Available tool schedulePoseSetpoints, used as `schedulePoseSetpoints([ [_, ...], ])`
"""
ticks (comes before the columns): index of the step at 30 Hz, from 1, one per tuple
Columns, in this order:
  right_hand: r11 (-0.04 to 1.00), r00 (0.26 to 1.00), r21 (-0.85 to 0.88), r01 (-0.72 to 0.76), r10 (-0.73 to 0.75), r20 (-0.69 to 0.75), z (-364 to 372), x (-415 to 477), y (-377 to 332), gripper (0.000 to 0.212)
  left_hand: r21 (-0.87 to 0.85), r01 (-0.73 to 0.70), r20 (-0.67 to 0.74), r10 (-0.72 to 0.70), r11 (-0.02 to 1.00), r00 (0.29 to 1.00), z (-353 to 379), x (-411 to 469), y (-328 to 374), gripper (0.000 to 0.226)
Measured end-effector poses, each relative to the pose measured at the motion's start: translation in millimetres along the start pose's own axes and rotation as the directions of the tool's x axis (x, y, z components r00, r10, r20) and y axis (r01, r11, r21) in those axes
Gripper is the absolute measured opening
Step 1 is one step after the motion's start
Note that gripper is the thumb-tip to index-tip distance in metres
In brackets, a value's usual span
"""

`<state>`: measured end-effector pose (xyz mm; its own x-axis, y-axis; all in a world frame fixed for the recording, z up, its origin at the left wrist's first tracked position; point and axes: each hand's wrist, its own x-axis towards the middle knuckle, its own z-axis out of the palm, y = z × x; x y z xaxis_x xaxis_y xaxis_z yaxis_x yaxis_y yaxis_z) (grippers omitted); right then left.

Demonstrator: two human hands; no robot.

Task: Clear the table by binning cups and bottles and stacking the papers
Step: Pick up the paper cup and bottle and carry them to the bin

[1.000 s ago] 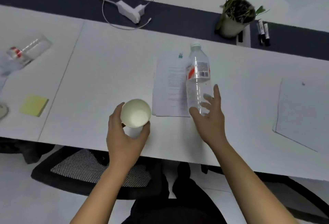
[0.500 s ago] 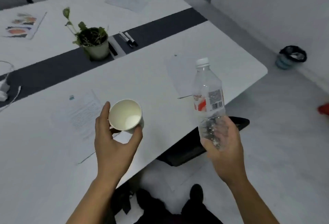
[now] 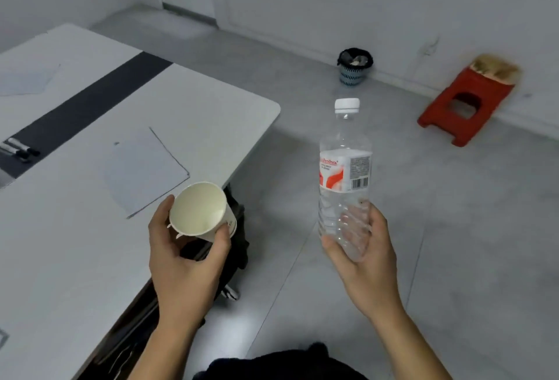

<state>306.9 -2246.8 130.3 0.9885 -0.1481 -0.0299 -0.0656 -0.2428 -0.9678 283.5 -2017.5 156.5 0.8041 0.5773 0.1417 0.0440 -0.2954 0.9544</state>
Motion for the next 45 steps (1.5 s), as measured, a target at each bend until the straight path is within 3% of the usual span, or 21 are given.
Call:
schedulePoseSetpoints([
  [9, 0.996, 0.995, 0.054, -0.064, 0.068, -0.079, -94, 136, 29, 0.072, 0.013, 0.019, 0.088, -0.02, 1.0, 0.996, 149, 26, 22, 0.083],
  [16, 0.99, 0.98, -0.017, -0.137, 0.133, -0.147, -134, 285, 68, 0.067, -0.075, 0.052, 0.157, -0.039, 0.996, 0.987, 298, 115, 7, 0.072],
  [28, 0.994, 0.924, -0.012, -0.108, 0.096, -0.371, -226, 553, 27, 0.065, -0.134, -0.195, 0.383, 0.233, 0.971, 0.894, 577, 325, 113, 0.081],
  [37, 0.984, 0.919, 0.056, -0.169, 0.178, -0.351, -253, 783, 91, 0.069, -0.066, -0.159, 0.401, 0.172, 0.985, 0.9, 776, 437, 107, 0.078],
  [45, 0.994, 0.971, 0.008, -0.107, 0.106, -0.214, -293, 1035, 57, 0.07, -0.057, -0.203, 0.295, 0.21, 0.978, 0.932, 932, 577, 174, 0.08],
])
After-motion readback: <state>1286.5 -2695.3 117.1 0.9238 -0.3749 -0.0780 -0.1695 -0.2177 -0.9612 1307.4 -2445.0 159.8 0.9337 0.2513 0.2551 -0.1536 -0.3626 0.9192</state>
